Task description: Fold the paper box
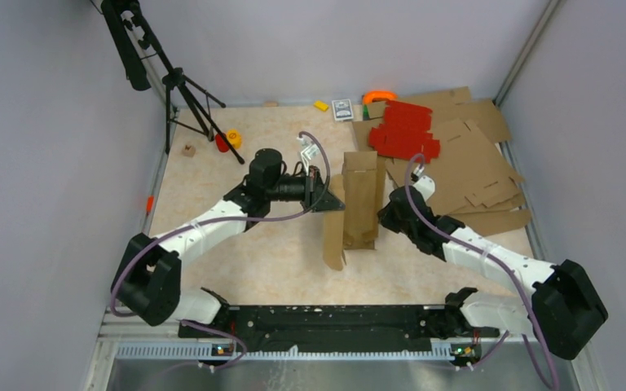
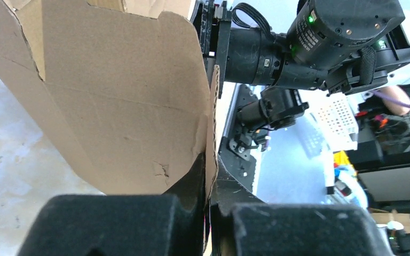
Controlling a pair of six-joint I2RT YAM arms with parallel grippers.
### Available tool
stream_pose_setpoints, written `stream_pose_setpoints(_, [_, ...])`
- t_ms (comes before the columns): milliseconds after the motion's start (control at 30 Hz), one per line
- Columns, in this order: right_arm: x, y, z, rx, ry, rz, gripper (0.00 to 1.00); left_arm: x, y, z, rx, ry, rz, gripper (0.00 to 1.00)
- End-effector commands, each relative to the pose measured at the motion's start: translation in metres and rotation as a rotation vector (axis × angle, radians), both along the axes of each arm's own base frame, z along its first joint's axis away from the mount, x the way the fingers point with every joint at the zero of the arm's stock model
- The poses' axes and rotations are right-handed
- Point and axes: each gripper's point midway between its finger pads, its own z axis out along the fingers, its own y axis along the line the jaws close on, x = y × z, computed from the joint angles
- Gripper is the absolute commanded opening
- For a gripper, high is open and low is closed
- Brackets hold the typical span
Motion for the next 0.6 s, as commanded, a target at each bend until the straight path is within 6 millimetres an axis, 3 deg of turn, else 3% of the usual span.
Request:
stream_pose_setpoints(0, [0.025, 0.005, 0.038, 0.050, -0.230, -0.021, 0.00, -0.007, -0.002, 0.000, 0.066, -0.172, -0.014, 0.02])
stream_pose_setpoints(100, [0.023, 0.004, 0.034, 0.059, -0.288, -0.015, 0.00, -0.017, -0.007, -0.013, 0.122, -0.251, -0.015, 0.02])
stream_pose_setpoints(233, [0.013, 0.001, 0.015, 0.041, -0.321, 0.009, 0.00, -0.031, -0.013, -0.031, 0.195, -0.337, -0.022, 0.03])
stream_pose_setpoints(567, [-0.007, -0.007, 0.001, -0.088, -0.451, 0.027, 0.00, -0.056, -0.010, -0.047, 0.111, -0.394, -0.014, 0.03])
